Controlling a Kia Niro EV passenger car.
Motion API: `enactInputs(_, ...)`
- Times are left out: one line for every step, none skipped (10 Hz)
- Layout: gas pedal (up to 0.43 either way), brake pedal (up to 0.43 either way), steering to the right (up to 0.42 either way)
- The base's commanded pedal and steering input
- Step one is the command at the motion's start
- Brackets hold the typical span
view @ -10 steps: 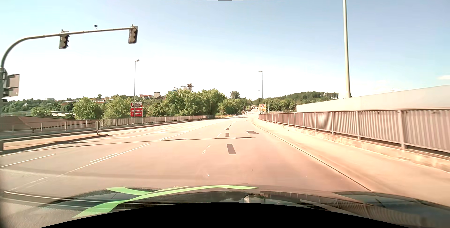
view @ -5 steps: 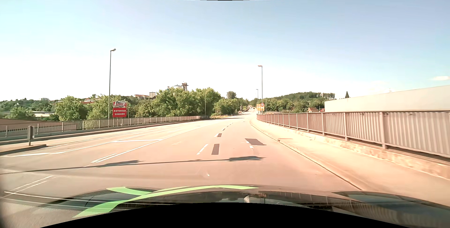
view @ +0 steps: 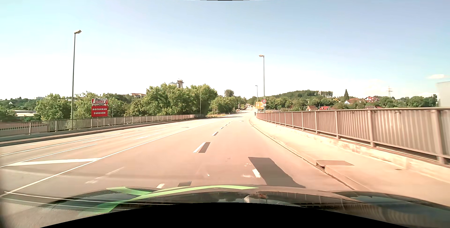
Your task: Follow the waypoints while adhering to traffic rules and regulations
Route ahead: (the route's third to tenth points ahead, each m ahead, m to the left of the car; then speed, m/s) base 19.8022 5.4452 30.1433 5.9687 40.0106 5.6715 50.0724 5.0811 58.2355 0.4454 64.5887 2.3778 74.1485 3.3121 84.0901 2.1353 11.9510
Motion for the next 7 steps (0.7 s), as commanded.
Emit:
enactInputs(0.189,0.0,0.005)
enactInputs(0.189,0.0,0.005)
enactInputs(0.189,0.0,0.004)
enactInputs(0.189,0.0,0.004)
enactInputs(0.177,0.0,0.004)
enactInputs(0.157,0.0,0.004)
enactInputs(0.138,0.0,0.004)
